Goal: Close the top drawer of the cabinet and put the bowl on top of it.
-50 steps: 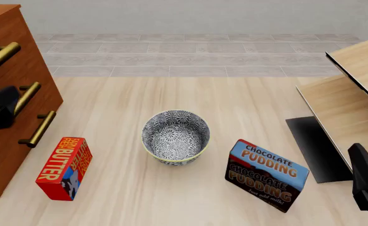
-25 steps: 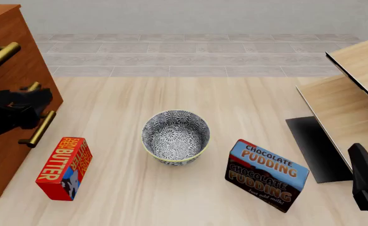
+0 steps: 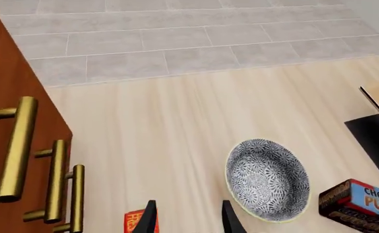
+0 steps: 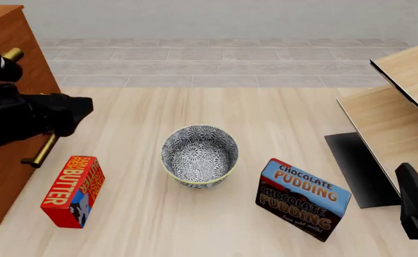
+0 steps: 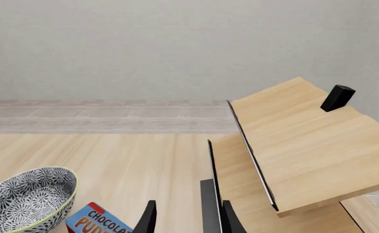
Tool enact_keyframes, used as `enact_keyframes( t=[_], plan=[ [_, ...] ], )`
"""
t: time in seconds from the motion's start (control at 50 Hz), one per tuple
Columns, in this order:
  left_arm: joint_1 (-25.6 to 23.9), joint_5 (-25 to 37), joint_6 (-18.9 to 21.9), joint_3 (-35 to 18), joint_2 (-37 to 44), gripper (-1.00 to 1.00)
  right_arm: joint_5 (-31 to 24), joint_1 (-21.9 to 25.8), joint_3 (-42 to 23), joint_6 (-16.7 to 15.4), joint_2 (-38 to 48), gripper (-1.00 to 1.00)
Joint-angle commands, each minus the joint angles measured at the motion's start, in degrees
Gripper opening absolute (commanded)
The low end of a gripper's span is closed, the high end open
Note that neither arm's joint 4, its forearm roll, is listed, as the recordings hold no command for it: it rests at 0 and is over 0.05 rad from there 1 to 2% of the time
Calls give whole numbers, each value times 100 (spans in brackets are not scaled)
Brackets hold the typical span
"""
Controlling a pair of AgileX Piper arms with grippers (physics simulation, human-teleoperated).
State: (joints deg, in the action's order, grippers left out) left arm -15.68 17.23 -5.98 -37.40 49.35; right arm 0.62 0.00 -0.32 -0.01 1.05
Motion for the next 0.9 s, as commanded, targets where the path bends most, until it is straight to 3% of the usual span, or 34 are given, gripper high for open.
enact_keyframes(
  t=[0.02, 0.1, 0.22, 0.32, 0.42, 0.56, 0.64, 0.9],
  plan=[
    [-198, 434, 141, -485, 268, 100, -23, 0, 2, 0, -27, 100],
    [-332, 657, -2, -594, 419, 100, -23, 0, 2, 0, -30, 100],
    [-394, 862, 248, -651, 550, 100, -23, -1, 2, 0, -29, 100],
    [-453, 947, 207, -776, 743, 100, -23, 1, 2, -1, -28, 100],
    [-738, 1184, -306, -997, 1133, 100, -23, -1, 2, 0, -31, 100],
    [-795, 1371, -386, -1313, 1221, 100, -23, 0, 2, 0, -29, 100],
    [-999, 1492, -797, -1488, 1299, 100, -23, 0, 2, 1, -28, 100],
    [-988, 1472, -893, -1772, 1610, 100, -22, 0, 2, 0, -26, 100]
  ],
)
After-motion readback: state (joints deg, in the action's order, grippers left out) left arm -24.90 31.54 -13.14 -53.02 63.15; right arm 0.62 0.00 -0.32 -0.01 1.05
